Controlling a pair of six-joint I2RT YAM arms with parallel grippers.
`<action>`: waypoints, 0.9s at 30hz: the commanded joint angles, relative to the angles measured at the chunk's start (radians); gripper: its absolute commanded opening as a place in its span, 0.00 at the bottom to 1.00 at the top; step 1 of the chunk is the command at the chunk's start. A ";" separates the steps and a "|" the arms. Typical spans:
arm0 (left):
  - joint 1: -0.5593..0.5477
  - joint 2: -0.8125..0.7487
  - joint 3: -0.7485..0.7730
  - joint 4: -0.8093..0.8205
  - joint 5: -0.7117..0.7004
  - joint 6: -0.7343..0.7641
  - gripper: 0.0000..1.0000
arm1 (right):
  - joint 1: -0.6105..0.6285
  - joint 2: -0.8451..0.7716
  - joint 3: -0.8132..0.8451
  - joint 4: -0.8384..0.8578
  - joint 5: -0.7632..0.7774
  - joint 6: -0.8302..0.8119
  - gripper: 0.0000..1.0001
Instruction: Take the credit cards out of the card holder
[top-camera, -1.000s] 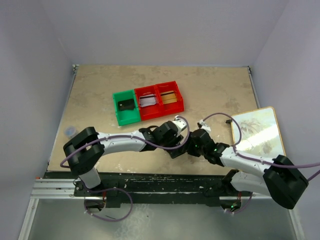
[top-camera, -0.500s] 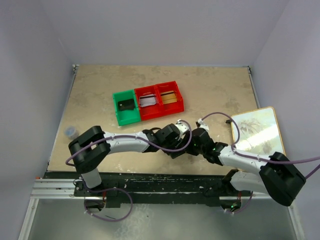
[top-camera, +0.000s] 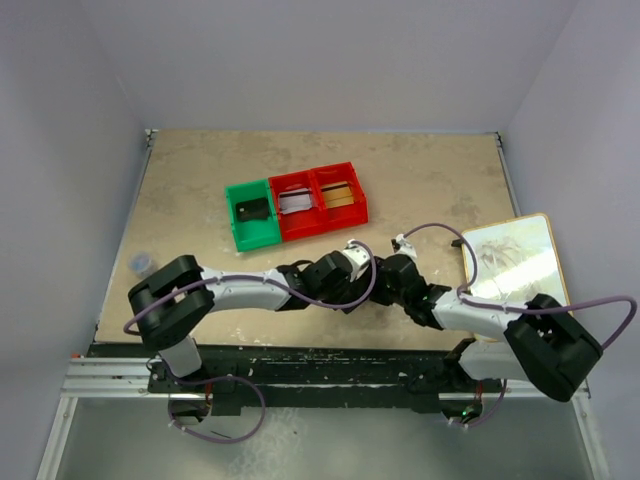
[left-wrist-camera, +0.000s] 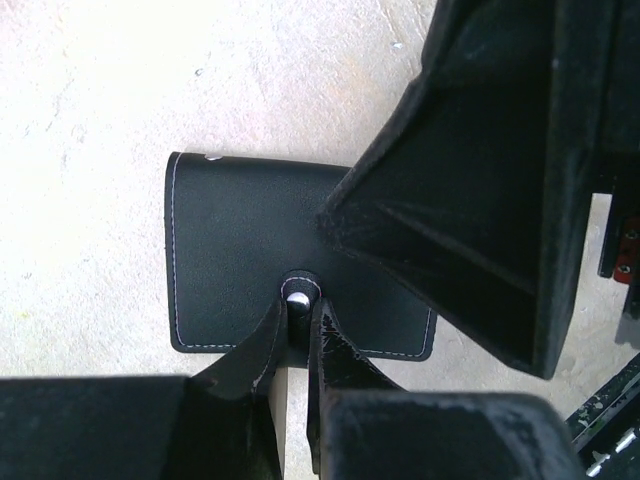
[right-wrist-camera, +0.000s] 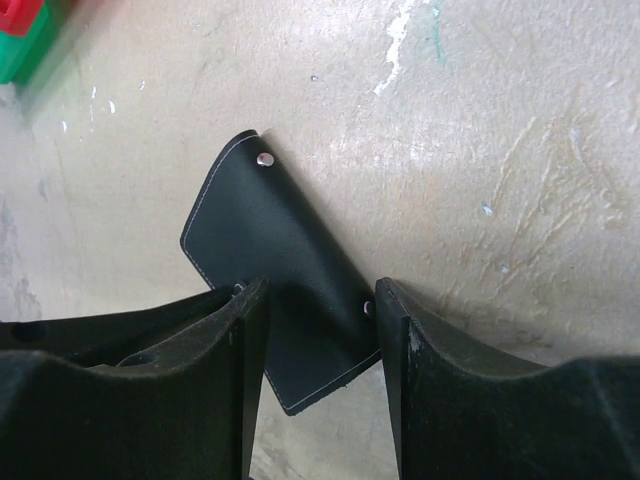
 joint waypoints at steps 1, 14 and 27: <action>-0.015 -0.046 -0.077 0.093 0.012 -0.066 0.00 | 0.012 0.058 -0.034 -0.051 -0.064 0.015 0.50; -0.015 -0.251 -0.242 0.244 -0.118 -0.187 0.00 | 0.011 0.063 -0.005 -0.039 -0.065 -0.063 0.49; -0.015 -0.437 -0.272 0.197 -0.212 -0.249 0.00 | 0.012 -0.051 0.074 -0.138 -0.071 -0.175 0.52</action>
